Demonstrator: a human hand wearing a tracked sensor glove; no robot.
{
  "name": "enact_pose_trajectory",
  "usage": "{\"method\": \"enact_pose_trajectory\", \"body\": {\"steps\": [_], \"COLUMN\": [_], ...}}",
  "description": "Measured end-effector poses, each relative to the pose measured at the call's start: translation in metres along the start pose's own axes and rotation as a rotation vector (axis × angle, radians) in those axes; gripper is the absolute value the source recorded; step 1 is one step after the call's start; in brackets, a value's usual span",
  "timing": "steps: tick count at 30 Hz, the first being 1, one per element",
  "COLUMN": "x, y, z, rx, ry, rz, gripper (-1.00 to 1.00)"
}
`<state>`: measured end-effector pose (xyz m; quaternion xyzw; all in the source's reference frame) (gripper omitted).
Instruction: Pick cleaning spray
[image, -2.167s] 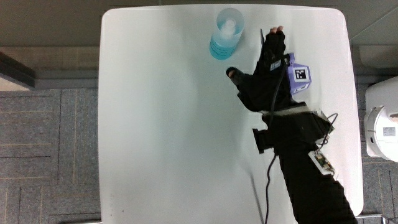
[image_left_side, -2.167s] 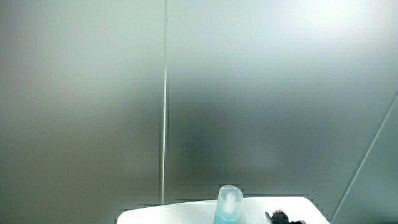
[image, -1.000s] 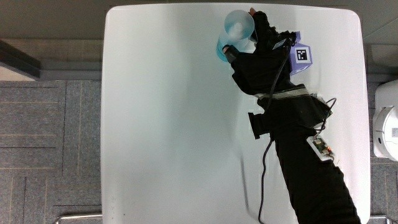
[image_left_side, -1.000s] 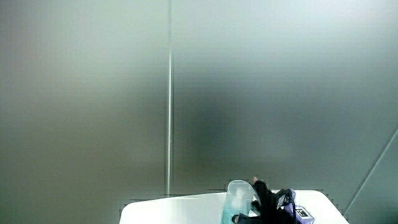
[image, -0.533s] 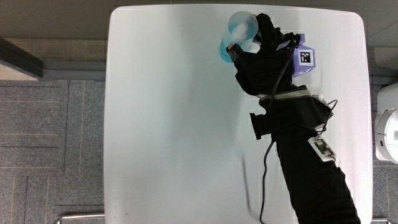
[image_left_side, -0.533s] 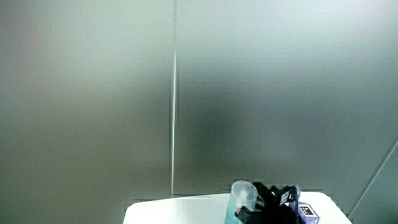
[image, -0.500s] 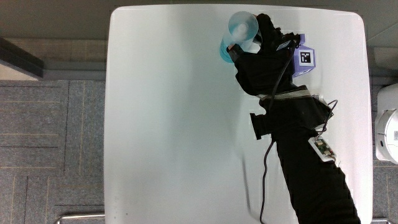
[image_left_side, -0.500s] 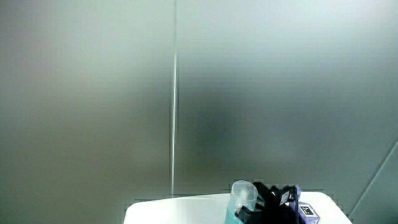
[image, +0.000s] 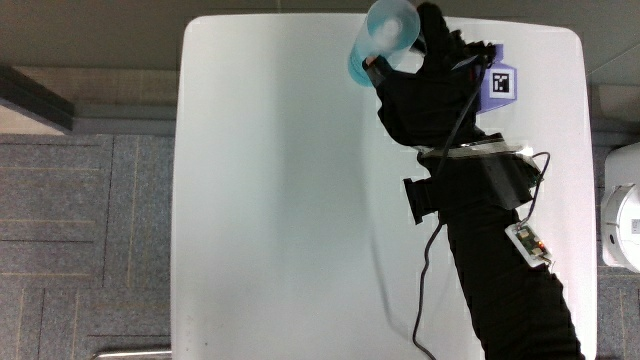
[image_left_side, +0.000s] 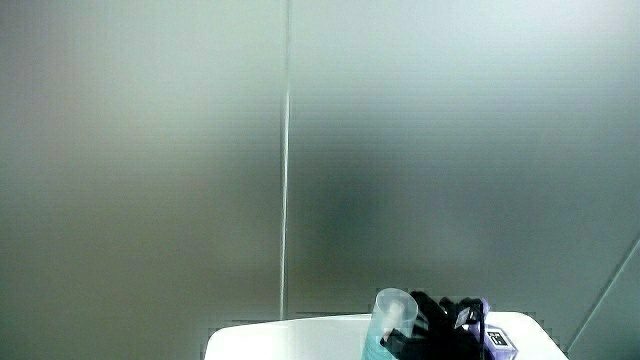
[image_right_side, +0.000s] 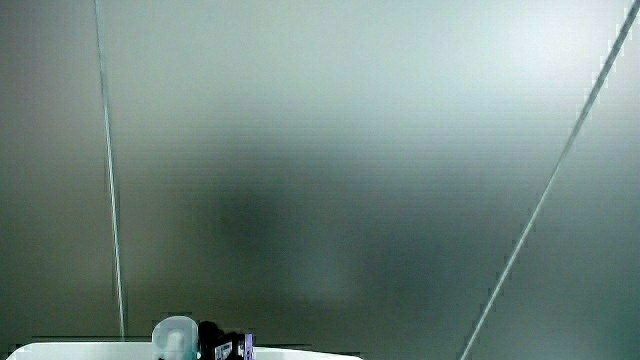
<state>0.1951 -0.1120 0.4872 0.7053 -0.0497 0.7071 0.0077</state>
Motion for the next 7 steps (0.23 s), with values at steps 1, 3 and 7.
{"method": "enact_pose_trajectory", "body": {"steps": [1, 3, 7], "x": [-0.0022, -0.0028, -0.0013], "y": [0.0002, 0.0015, 0.0029], "z": [-0.0018, -0.0037, -0.01], "rx": [-0.005, -0.008, -0.024], "ry": [0.013, 0.011, 0.032], "rz": [-0.004, 0.008, 0.008], "gripper": [1.0, 1.0, 1.0]}}
